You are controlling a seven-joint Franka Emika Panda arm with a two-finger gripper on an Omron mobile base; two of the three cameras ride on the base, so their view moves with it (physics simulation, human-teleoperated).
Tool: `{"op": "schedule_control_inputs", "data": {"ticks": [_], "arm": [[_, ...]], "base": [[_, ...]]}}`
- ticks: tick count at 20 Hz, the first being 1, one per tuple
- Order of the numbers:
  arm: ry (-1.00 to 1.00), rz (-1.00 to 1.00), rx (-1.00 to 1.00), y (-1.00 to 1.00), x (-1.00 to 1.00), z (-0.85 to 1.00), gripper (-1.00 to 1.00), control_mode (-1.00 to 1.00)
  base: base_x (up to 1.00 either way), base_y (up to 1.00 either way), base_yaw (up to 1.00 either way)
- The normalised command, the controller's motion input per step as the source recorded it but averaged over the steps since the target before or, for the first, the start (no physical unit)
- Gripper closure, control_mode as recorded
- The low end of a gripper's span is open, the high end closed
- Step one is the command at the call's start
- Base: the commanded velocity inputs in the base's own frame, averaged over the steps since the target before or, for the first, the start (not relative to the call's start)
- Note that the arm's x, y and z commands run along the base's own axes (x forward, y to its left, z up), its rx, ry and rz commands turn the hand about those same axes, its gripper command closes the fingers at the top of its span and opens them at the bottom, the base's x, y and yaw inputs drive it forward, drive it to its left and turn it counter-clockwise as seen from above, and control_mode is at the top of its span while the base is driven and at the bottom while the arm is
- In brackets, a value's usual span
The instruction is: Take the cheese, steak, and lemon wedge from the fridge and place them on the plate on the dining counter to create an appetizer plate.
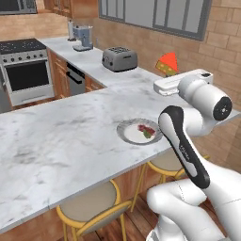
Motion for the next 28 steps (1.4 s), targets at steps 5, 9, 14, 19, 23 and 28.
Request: {"op": "schedule_control_inputs", "data": {"ticks": [5,9,14,19,23,28], "arm": [[0.00,0.00,0.00,0.00,0.00,0.00,1.00,1.00],[0.00,0.00,0.00,0.00,0.00,0.00,1.00,1.00],[0.00,0.00,0.00,0.00,0.00,0.00,1.00,1.00],[0.00,0.00,0.00,0.00,0.00,0.00,1.00,1.00],[0.07,0.00,0.00,-0.35,0.44,0.00,1.00,-1.00],[0.14,0.00,0.00,-0.39,0.50,0.00,1.00,-1.00]], "base": [[0.44,-0.11,-0.05],[0.33,-0.29,-0.01],[0.33,-0.32,0.00],[0.38,-0.29,0.00],[0.00,0.00,0.00],[0.00,0.00,0.00]]}}
